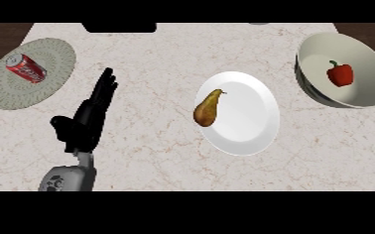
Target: Pick the bell pepper from the plate and place it in the bowl
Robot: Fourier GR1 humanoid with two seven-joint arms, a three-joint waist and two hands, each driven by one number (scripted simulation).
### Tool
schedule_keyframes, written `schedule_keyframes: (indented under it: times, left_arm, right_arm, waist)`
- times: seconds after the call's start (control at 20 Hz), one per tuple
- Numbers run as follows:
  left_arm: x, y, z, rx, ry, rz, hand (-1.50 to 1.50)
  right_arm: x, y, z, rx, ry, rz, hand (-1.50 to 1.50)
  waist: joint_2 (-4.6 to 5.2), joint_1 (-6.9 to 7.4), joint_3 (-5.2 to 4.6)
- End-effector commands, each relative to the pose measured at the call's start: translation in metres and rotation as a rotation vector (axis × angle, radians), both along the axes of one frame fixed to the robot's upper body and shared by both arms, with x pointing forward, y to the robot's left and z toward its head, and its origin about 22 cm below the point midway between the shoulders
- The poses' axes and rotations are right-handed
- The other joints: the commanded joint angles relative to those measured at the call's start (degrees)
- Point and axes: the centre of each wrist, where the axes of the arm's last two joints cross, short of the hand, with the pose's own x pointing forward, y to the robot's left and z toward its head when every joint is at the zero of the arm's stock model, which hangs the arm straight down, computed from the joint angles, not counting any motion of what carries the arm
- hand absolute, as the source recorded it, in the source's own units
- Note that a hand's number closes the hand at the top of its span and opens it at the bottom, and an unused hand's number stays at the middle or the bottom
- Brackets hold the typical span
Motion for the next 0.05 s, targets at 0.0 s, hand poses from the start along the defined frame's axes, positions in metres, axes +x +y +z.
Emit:
schedule_keyframes:
  times: [0.0]
  left_arm:
    - [0.0077,-0.0196,-0.0031,0.005,-0.019,-0.007,0.00]
  right_arm:
    - [-0.0086,0.0030,-0.0029,0.002,-0.003,0.017,-1.50]
  waist:
    - [0.09,0.19,0.00]
